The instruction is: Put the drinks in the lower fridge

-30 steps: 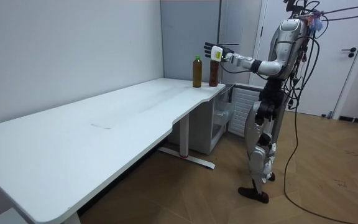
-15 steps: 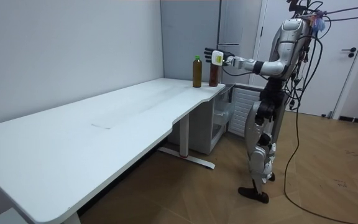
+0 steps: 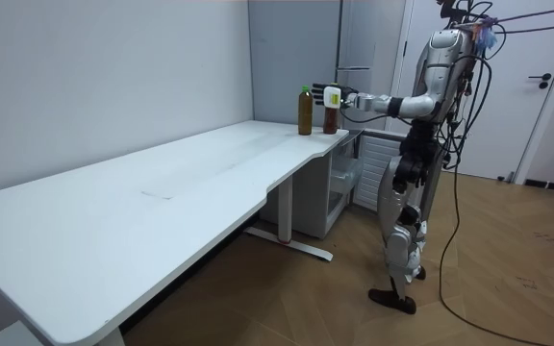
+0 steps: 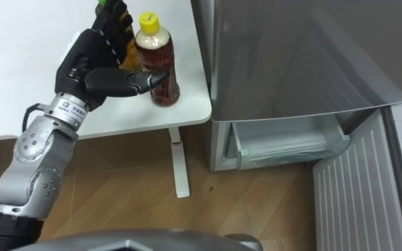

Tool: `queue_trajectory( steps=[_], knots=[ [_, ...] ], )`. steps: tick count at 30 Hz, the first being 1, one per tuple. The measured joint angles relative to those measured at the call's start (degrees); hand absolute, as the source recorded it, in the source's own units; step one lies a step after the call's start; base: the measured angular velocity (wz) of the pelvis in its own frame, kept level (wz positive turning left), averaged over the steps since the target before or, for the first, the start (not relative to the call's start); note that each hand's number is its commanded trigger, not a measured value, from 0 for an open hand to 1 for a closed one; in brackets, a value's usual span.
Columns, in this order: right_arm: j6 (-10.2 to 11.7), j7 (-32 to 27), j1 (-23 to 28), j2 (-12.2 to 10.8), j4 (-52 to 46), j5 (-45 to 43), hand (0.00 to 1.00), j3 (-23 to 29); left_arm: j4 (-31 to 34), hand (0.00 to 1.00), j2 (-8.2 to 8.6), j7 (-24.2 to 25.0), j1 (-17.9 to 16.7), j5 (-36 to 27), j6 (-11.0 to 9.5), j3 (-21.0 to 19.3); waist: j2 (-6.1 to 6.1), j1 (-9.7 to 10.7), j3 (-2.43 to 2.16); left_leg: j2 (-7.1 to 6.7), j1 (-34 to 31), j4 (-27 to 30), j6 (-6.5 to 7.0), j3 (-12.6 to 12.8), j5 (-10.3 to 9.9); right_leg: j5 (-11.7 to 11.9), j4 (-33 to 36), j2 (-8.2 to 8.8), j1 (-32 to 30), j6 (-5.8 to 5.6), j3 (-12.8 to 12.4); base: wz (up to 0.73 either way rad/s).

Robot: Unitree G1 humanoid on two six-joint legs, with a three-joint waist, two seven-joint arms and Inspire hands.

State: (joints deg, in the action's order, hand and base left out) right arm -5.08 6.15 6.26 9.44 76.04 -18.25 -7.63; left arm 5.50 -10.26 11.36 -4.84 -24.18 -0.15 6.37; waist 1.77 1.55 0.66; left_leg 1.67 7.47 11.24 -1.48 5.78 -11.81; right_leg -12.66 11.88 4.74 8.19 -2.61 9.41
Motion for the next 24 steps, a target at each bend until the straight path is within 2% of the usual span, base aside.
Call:
queue_trajectory(
  steps=[4, 10, 11, 17, 20, 24],
  knots=[
    [-0.01, 0.11, 0.0, 0.0, -0.46, -0.06, 0.0, 0.01, -0.04, 0.0, -0.03, 0.12, -0.23, 0.05, 0.01, 0.8, 0.03, 0.0, -0.02, 0.01, 0.01, -0.01, 0.0, 0.0, 0.0, 0.0, -0.09, -0.01, 0.0, 0.0, 0.0, 0.0],
    [-0.06, 0.56, 0.01, 0.01, -0.72, -0.24, 0.0, 0.01, -3.84, 0.0, -0.03, 0.3, -0.27, 0.13, 0.62, 0.8, 0.33, 0.05, -0.16, 0.02, -0.05, -0.04, 0.0, 0.0, 0.0, 0.0, -0.1, -0.01, -0.16, 0.0, -0.02, 0.0],
    [-0.1, 0.79, -0.01, 0.01, -0.72, -0.26, 0.0, 0.01, -3.94, 0.0, -0.03, 0.3, -0.25, 0.17, 0.62, 0.8, 0.21, 0.06, -0.32, 0.02, -0.05, -0.03, 0.0, 0.0, 0.0, 0.0, -0.12, -0.02, -0.16, 0.0, -0.02, 0.0],
    [-0.3, 0.84, -0.04, 0.01, -0.73, -0.27, 0.0, 0.04, -5.24, 0.0, -0.01, 0.35, -0.23, 0.21, 0.66, 0.77, -0.3, 0.38, -0.6, 0.05, -0.04, -0.03, 0.0, 0.02, 0.0, 0.03, 0.14, -0.06, -0.09, 0.03, 0.02, 0.0],
    [-1.15, 1.02, -0.58, 0.01, -0.75, -0.27, 0.0, 0.04, -7.12, 0.0, -0.07, 0.33, 0.25, 2.47, 0.73, 0.66, -0.46, 1.06, -0.31, 0.05, -0.08, 0.06, 0.0, 0.0, 0.0, 0.04, 0.23, -0.05, -0.12, 0.04, 0.0, 0.0],
    [-1.53, 1.9, -0.96, 0.01, -0.99, -0.21, 0.0, 0.13, -9.34, 0.0, -0.06, -0.08, 1.03, 2.49, 2.06, 0.54, -1.09, 1.6, -0.31, 0.1, -0.53, 0.1, 0.0, 0.19, 0.0, 0.03, 0.27, -0.09, -0.92, 0.04, -0.37, -0.03]
  ],
)
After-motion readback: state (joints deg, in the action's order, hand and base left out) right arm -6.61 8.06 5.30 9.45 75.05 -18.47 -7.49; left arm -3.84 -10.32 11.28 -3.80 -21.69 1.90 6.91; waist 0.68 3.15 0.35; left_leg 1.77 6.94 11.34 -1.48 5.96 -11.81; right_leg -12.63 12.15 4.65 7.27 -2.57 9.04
